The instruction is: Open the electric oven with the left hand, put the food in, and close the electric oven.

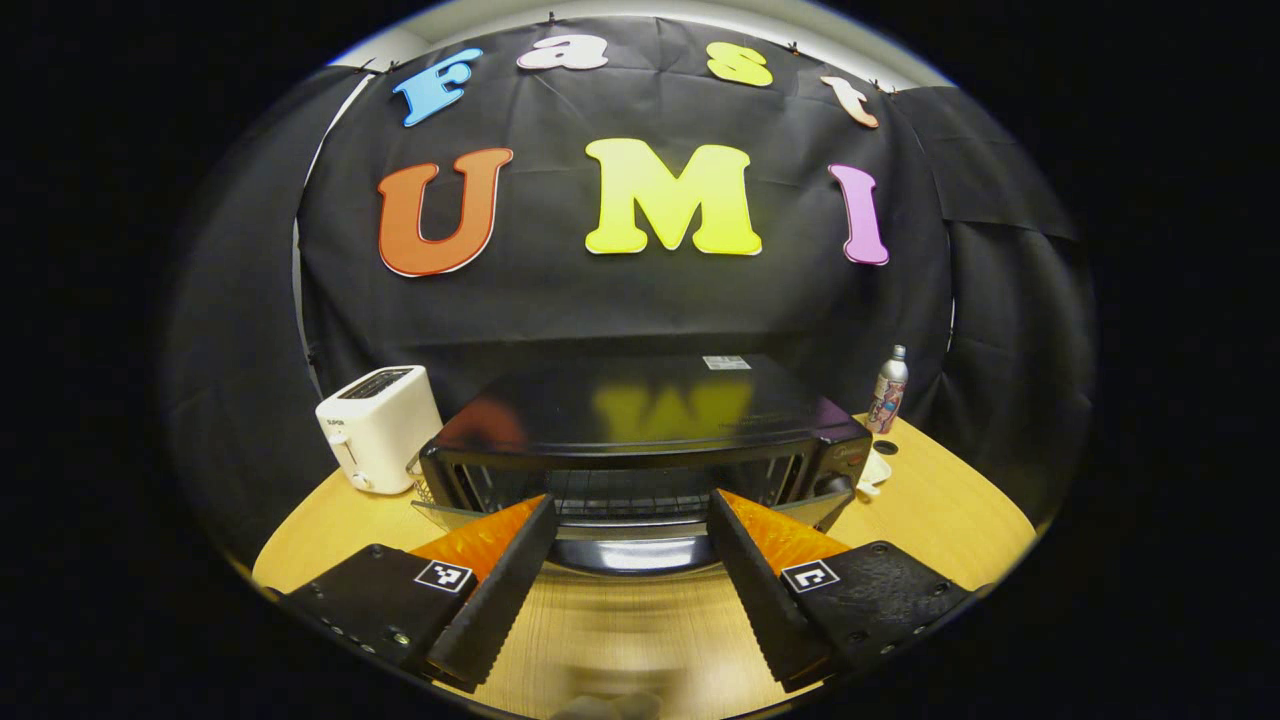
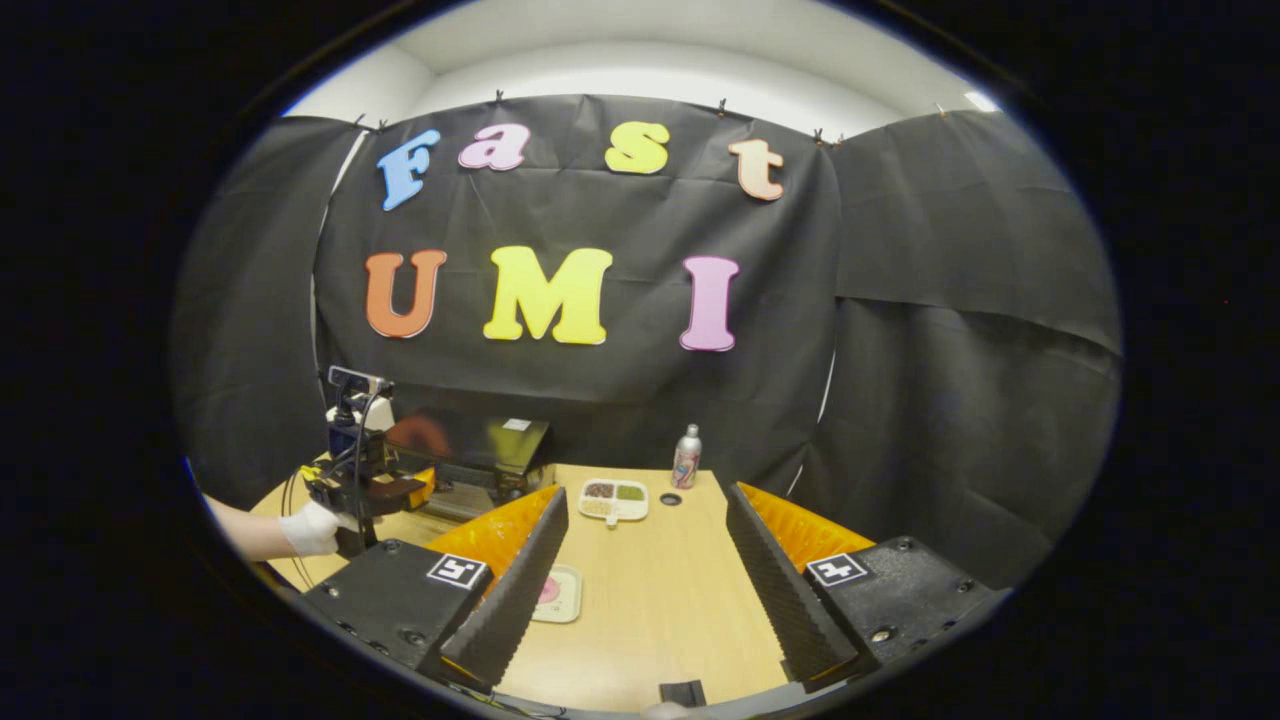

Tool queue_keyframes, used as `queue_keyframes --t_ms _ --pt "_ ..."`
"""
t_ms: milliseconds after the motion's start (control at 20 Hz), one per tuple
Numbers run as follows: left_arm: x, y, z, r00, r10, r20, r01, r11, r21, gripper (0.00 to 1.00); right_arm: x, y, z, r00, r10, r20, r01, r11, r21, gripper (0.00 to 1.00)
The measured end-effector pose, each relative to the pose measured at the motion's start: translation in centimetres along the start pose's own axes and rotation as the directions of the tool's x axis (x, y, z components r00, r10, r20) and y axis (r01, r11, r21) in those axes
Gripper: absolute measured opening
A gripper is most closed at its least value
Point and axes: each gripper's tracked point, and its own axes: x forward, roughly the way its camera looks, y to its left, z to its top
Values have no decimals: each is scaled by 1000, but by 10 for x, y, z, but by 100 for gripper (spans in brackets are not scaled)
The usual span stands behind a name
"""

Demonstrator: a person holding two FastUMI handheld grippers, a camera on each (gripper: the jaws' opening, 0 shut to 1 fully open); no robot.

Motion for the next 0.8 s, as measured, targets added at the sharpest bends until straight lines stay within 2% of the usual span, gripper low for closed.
queue_keyframes --t_ms 400,750,800 --pt "-46 1 -70 993 -7 -118 6 1000 -2 96 -24 7 -20 1000 16 -21 -16 1000 18 97" --pt "-60 2 -129 975 2 -222 -6 1000 -18 96 -36 3 -39 998 -3 -61 4 1000 14 97" --pt "-60 3 -135 973 1 -232 -5 1000 -16 96 -37 3 -41 998 -6 -62 7 1000 15 100"
